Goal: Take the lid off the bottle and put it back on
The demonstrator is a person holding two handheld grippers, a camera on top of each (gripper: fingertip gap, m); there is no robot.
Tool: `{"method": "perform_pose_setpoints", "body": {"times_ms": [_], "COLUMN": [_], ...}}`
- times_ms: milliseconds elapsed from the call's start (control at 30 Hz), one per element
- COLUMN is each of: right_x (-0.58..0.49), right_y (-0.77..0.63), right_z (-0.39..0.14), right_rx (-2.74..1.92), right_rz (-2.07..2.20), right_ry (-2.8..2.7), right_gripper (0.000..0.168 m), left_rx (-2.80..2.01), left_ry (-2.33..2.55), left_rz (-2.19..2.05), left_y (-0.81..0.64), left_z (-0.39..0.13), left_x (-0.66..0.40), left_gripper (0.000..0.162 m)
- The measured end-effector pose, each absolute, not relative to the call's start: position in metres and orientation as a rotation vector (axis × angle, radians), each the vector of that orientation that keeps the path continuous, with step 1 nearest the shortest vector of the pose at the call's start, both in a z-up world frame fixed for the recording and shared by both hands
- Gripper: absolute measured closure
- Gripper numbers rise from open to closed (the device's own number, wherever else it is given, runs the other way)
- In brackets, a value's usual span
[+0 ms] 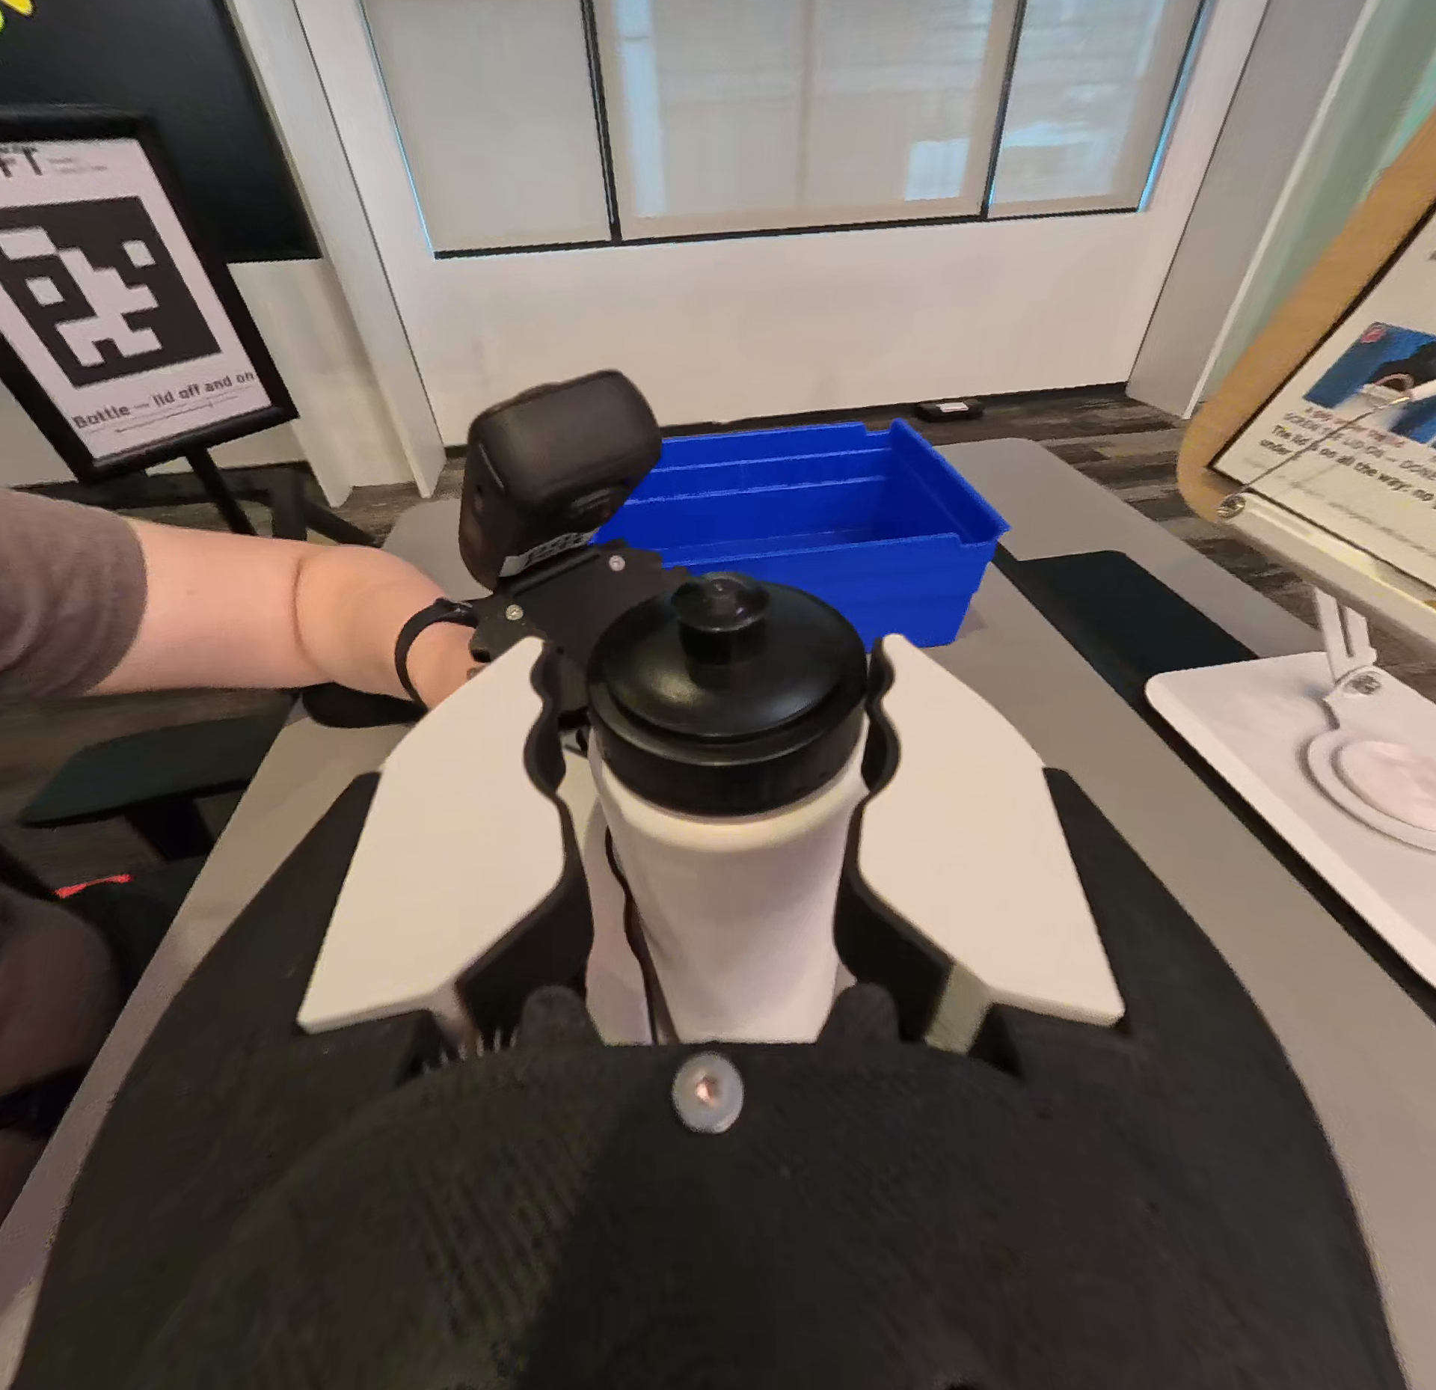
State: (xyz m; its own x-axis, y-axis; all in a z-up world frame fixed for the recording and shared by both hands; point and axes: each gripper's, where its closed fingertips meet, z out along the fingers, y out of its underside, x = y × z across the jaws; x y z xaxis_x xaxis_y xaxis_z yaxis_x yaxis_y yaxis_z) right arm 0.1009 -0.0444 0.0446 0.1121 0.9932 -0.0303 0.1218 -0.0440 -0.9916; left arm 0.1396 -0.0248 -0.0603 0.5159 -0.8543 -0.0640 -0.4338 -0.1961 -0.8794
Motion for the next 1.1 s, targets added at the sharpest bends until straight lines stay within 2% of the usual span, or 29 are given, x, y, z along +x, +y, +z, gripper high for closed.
{"method": "perform_pose_setpoints", "body": {"times_ms": [167,400,533,700,800,1100], "right_x": [0.097,0.093,0.092,0.096,0.1,0.091], "right_y": [-0.04,-0.028,-0.027,-0.041,-0.045,-0.028], "right_z": [0.039,0.04,0.041,0.04,0.038,0.037], "right_rx": [-1.404,-1.53,-1.509,-1.387,-1.347,-1.506], "right_rz": [0.942,0.724,0.757,0.998,1.088,0.838], "right_ry": [-1.194,-0.838,-0.856,-1.175,-1.226,-0.912], "right_gripper": [0.094,0.094,0.094,0.087,0.093,0.093], "left_rx": [-1.82,-1.891,-1.886,-1.853,-1.814,-1.872], "left_ry": [1.076,0.933,0.945,1.024,1.085,0.957], "left_rz": [-0.572,-0.512,-0.523,-0.547,-0.545,-0.507], "left_y": [-0.026,-0.018,-0.018,-0.022,-0.028,-0.018], "left_z": [-0.06,-0.061,-0.061,-0.061,-0.061,-0.061], "left_x": [0.14,0.132,0.132,0.136,0.142,0.132], "left_gripper": [0.06,0.06,0.06,0.06,0.06,0.06]}}
